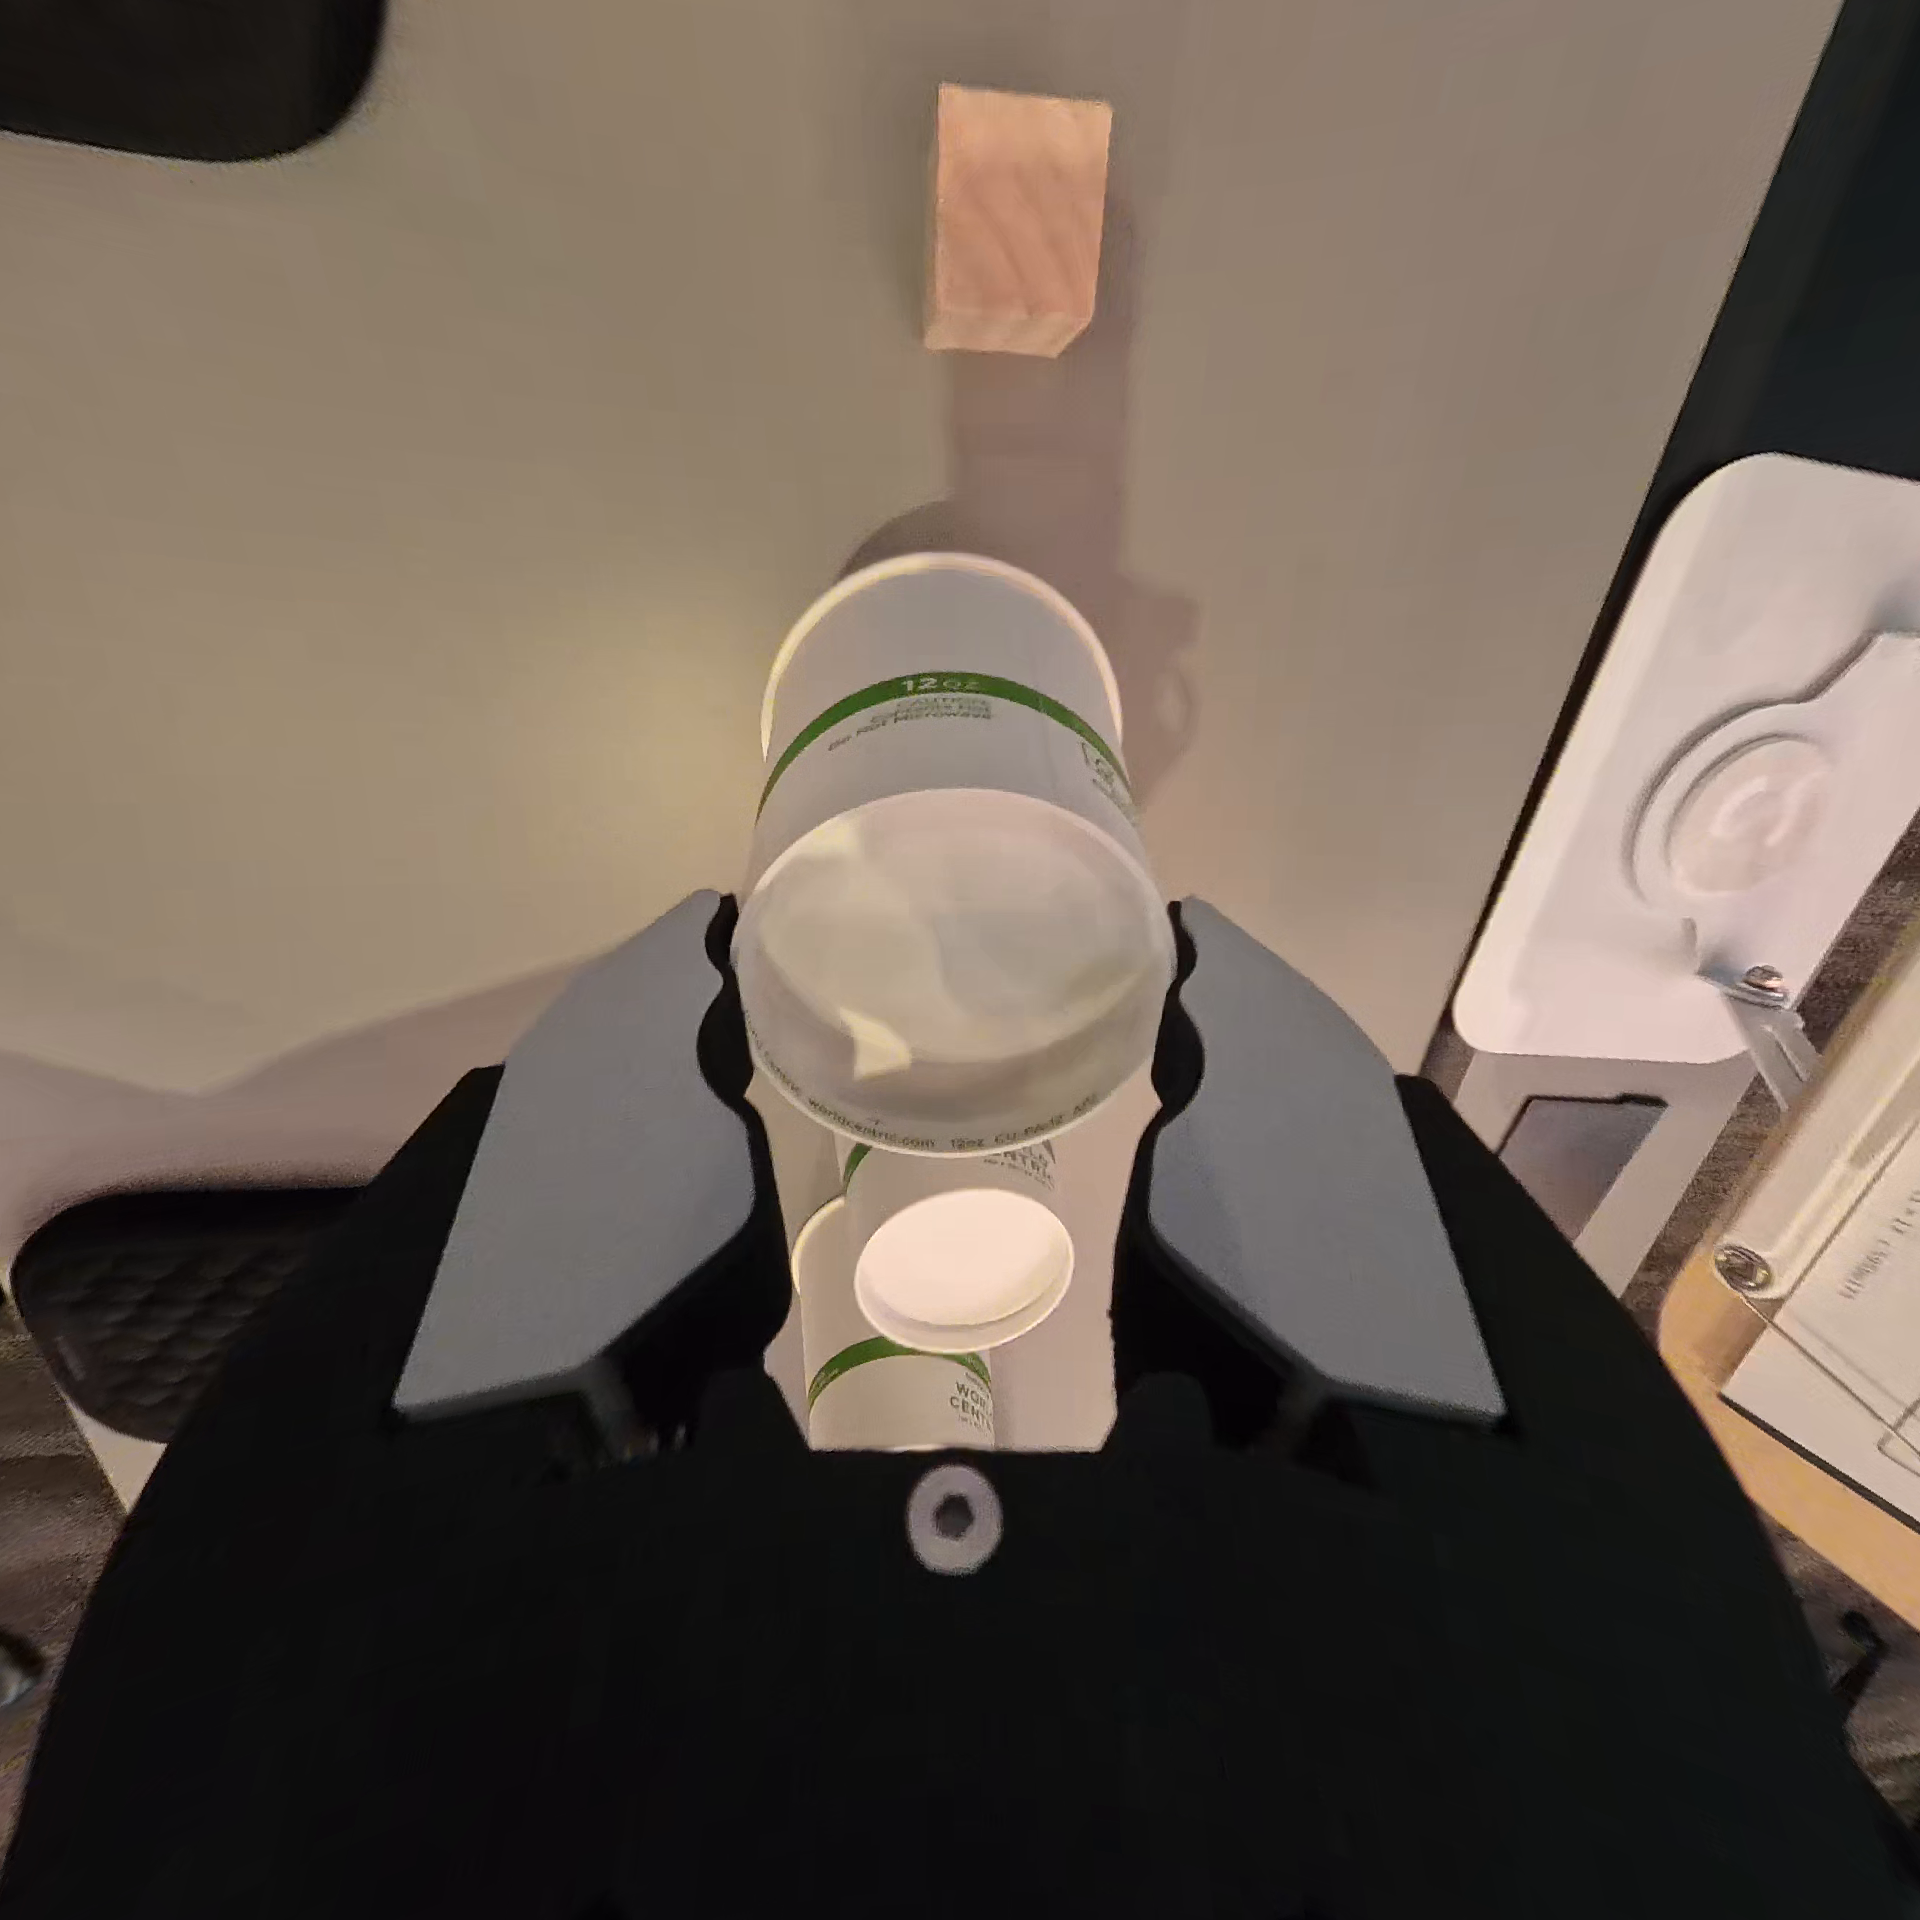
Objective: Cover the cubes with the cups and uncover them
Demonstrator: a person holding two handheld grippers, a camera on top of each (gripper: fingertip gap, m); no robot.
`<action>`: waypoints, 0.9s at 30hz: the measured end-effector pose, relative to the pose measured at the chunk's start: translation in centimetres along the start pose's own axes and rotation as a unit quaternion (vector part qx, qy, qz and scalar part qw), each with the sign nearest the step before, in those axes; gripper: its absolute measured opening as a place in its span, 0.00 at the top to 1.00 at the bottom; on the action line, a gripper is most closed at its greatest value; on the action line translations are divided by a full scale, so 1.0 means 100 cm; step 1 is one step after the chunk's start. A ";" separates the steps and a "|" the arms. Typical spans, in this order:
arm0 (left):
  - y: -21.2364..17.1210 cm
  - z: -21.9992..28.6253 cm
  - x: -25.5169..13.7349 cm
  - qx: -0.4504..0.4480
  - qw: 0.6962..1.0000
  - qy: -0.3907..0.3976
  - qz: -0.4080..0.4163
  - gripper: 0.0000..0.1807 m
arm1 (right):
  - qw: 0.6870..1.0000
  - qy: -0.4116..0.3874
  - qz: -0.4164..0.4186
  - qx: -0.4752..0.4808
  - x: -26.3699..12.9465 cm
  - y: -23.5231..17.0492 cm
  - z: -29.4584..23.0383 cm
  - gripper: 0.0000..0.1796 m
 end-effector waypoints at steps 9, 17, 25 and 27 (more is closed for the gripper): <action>0.003 -0.004 -0.011 -0.004 1.000 0.002 0.013 0.94 | 0.998 0.022 -0.055 0.005 0.041 -0.001 0.007 0.57; 0.005 -0.001 -0.009 -0.005 1.000 -0.010 0.014 0.94 | 0.997 0.027 -0.075 -0.004 0.059 0.002 0.004 0.57; 0.008 0.000 -0.006 -0.009 1.000 -0.017 0.017 0.94 | 0.996 0.023 -0.085 -0.011 0.063 0.003 0.001 0.57; 0.008 0.001 -0.005 -0.009 1.000 -0.019 0.016 0.94 | 0.996 0.018 -0.091 -0.013 0.064 0.003 0.001 0.57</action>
Point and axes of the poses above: each gripper's, where its closed fingertips meet, x out along the fingers, y out of its top, z = x × y across the jaws, the point moved 2 cm from there along -x, back along the fingers, and after that the axes turned 2 degrees about -z, right-handed, at the moved point
